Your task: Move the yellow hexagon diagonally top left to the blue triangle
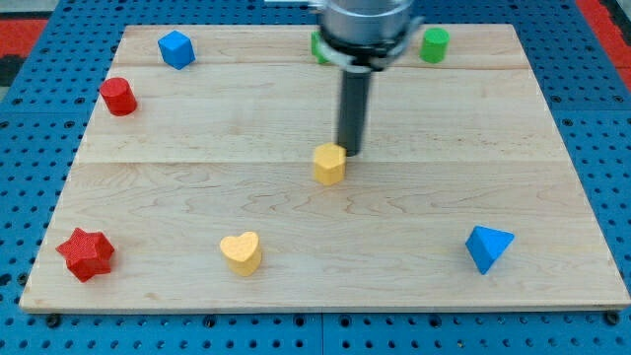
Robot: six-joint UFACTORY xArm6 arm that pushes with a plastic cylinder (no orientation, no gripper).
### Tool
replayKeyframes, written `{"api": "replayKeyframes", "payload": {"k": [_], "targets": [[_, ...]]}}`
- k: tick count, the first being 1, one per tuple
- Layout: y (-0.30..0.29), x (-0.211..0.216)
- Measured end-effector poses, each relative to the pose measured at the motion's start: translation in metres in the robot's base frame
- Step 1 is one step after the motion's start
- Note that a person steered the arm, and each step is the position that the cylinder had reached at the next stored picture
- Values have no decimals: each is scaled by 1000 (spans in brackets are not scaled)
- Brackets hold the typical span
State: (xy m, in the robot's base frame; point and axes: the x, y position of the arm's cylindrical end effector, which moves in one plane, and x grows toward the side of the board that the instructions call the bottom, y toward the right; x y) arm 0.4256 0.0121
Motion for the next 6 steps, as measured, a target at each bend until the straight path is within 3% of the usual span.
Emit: {"api": "replayKeyframes", "payload": {"k": [3, 5, 6], "targets": [[11, 42], [10, 42], [9, 107]]}}
